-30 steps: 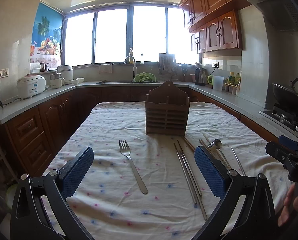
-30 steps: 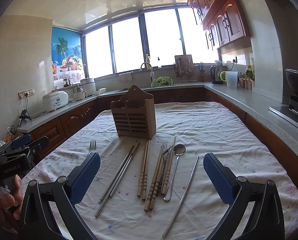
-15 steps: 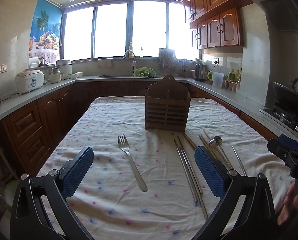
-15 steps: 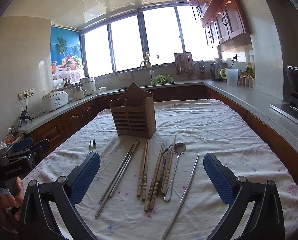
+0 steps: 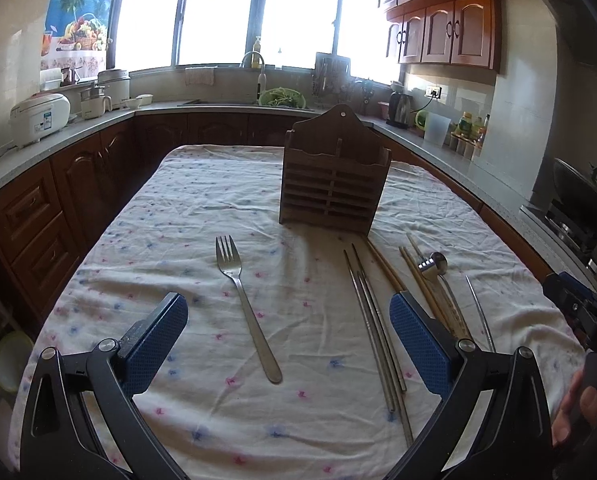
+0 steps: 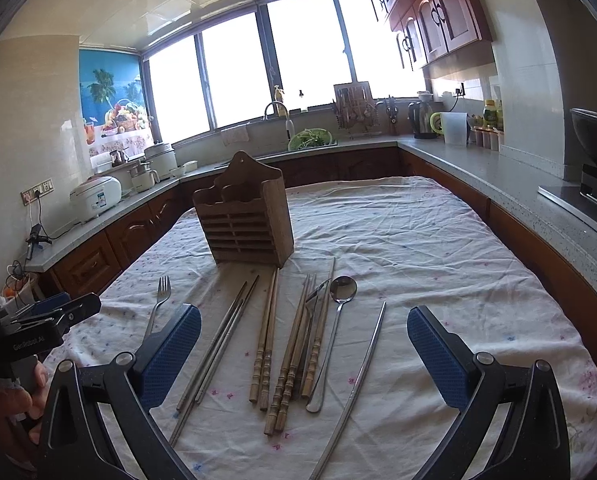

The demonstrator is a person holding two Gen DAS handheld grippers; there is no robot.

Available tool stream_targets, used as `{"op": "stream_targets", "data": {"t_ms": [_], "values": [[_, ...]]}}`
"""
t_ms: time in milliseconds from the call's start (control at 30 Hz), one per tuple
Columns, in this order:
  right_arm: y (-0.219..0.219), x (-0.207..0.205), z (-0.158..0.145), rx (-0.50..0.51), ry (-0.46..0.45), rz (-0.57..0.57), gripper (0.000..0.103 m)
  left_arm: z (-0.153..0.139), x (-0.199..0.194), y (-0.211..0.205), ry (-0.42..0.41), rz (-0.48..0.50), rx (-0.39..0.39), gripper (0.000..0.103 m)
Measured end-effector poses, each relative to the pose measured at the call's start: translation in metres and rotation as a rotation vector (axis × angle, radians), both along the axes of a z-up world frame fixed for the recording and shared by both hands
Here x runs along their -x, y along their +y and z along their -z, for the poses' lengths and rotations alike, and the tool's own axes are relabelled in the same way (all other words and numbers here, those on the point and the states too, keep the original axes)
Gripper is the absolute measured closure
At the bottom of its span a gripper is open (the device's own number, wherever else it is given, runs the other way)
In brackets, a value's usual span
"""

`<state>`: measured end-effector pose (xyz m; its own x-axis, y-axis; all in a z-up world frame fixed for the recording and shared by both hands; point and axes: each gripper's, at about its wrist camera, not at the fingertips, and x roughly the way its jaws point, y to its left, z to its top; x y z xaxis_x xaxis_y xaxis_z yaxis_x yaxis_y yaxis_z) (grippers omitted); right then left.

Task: Organize utensils

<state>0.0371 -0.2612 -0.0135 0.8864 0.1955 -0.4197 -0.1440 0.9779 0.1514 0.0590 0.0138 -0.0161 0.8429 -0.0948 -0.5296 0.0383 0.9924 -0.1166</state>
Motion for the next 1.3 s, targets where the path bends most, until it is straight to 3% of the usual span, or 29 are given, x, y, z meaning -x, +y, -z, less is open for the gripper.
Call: {"op": "stream_targets", "data": {"t_ms": [133,267,367,533,733,900,1100,1300], "values": [[-0.010,-0.020,0.002,-0.030,0.049,0.006,0.003,0.002,-0.023,-0.006,0.046,0.023,-0.004,0.000],[-0.015,-0.044,0.008,-0.032,0.119,0.009,0.021,0.004,-0.046,-0.014,0.094,0.051,-0.011,0.005],[-0.018,-0.058,0.014,-0.040,0.160,0.009,0.023,0.008,-0.062,-0.019,0.130,0.065,-0.006,0.008],[-0.020,-0.079,0.019,-0.044,0.209,-0.001,0.029,0.016,-0.090,-0.024,0.192,0.087,0.007,0.020],[-0.026,-0.109,0.030,-0.047,0.299,0.012,0.046,0.028,-0.128,-0.038,0.277,0.131,0.010,0.035],[-0.025,-0.132,0.041,-0.023,0.355,0.010,0.054,0.043,-0.159,-0.053,0.358,0.169,-0.015,0.055],[-0.020,-0.157,0.059,-0.004,0.417,-0.008,0.056,0.058,-0.187,-0.064,0.420,0.191,-0.050,0.066],[-0.020,-0.180,0.070,0.003,0.460,-0.006,0.056,0.071,-0.204,-0.074,0.464,0.223,-0.064,0.068]]}}
